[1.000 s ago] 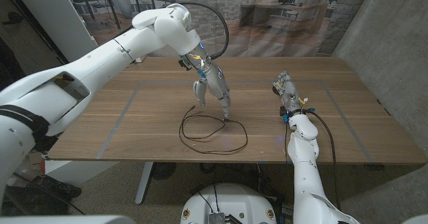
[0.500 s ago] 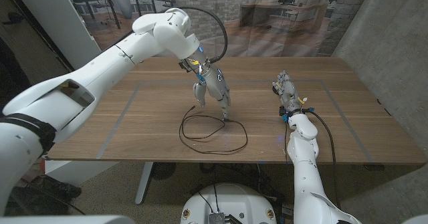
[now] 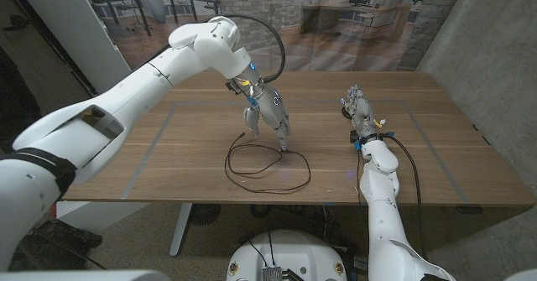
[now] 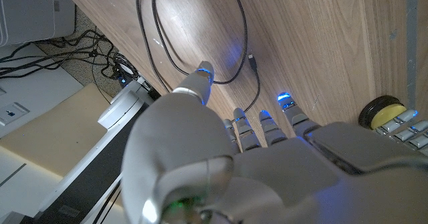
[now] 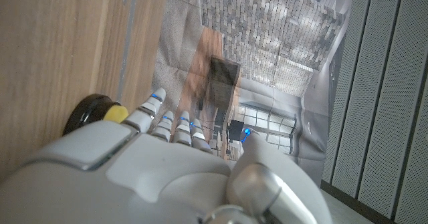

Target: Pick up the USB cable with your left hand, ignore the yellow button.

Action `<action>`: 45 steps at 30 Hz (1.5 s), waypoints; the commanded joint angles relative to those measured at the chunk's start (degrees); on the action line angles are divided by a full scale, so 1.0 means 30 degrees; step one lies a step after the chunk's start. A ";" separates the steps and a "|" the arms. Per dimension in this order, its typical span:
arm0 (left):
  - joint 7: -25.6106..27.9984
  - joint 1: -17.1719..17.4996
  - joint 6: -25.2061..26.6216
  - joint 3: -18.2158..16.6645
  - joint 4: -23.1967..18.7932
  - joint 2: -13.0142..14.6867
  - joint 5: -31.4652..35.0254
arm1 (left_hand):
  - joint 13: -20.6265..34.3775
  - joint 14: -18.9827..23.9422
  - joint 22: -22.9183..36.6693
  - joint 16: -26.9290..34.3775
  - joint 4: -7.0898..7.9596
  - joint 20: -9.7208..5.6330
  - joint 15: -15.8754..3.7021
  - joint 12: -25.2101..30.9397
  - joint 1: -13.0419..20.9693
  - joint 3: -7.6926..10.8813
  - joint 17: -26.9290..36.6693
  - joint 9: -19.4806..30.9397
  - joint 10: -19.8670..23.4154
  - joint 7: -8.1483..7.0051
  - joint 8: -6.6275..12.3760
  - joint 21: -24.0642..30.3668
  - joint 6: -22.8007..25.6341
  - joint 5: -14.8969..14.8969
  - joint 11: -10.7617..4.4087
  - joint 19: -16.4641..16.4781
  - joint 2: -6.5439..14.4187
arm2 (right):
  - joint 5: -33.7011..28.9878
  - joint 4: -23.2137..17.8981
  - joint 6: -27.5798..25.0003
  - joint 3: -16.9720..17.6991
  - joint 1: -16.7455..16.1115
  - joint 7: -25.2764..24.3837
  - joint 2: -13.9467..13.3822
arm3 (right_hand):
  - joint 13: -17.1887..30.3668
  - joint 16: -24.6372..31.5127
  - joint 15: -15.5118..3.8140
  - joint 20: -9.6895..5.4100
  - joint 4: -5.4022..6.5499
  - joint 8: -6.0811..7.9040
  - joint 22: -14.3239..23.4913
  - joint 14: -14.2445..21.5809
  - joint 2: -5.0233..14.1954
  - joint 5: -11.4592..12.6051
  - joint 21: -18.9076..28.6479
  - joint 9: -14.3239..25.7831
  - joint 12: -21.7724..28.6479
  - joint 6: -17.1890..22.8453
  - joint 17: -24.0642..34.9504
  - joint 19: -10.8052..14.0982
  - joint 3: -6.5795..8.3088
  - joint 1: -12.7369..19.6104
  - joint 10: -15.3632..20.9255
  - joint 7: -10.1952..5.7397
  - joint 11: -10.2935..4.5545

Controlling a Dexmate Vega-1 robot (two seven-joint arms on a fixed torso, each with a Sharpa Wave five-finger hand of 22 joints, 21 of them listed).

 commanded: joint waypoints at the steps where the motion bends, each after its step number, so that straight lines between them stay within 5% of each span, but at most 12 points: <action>1: 0.0000 0.0641 -0.0782 -0.0678 0.0249 -0.0468 0.0220 | 0.0066 0.0086 0.0020 0.0085 -0.0010 -0.0058 -0.0459 0.0073 0.0065 -0.0149 0.0056 0.0110 0.0051 -0.0114 -0.0030 -0.0048 0.0073 -0.0086 0.0005 0.0032 0.0054 | 0.0103 -0.0021 0.0338 -0.0056 0.0061 0.0065 -0.0010 | 0.0027 0.0102 0.0069 0.0006 -0.0156 0.0142 0.0089 0.0137 -0.0002 0.0127 0.0131 0.0085 0.0179 0.0098 0.0030 0.0167 0.0061 -0.0173 0.0212 0.0064 0.0038; 19: 0.0000 0.0681 -0.1392 0.0022 0.0390 -0.0258 0.0216 | 0.0097 0.0324 0.0026 0.0146 -0.0019 -0.0029 -0.0647 0.0189 0.0170 -0.0401 0.0046 0.0111 0.0332 -0.0086 0.0051 -0.0089 0.0462 -0.0117 -0.0039 0.0149 0.0143 | 0.0165 -0.0074 0.0725 -0.0178 0.0076 0.0118 0.0026 | 0.0027 0.0100 0.0103 0.0024 -0.0164 0.0137 0.0089 0.0179 -0.0026 0.0138 0.0120 0.0085 0.0172 0.0123 0.0034 0.0203 0.0053 -0.0211 0.0247 0.0084 0.0061; 45: 0.0000 0.1870 -0.2626 -0.1158 0.0059 -0.0623 0.1797 | 0.0133 0.0349 0.0034 0.0117 0.0000 0.0153 -0.0611 0.0231 0.0265 -0.0673 0.0038 0.0112 0.0468 -0.0026 0.0060 -0.0139 0.0758 -0.0149 0.0053 0.0279 0.0306 | 0.0472 -0.0287 0.1705 -0.0492 0.0239 0.0477 0.0107 | 0.0026 0.0101 0.0116 0.0064 -0.0176 0.0124 0.0088 0.0260 -0.0081 0.0157 0.0109 0.0085 0.0170 0.0134 0.0036 0.0266 0.0027 -0.0279 0.0315 0.0107 0.0087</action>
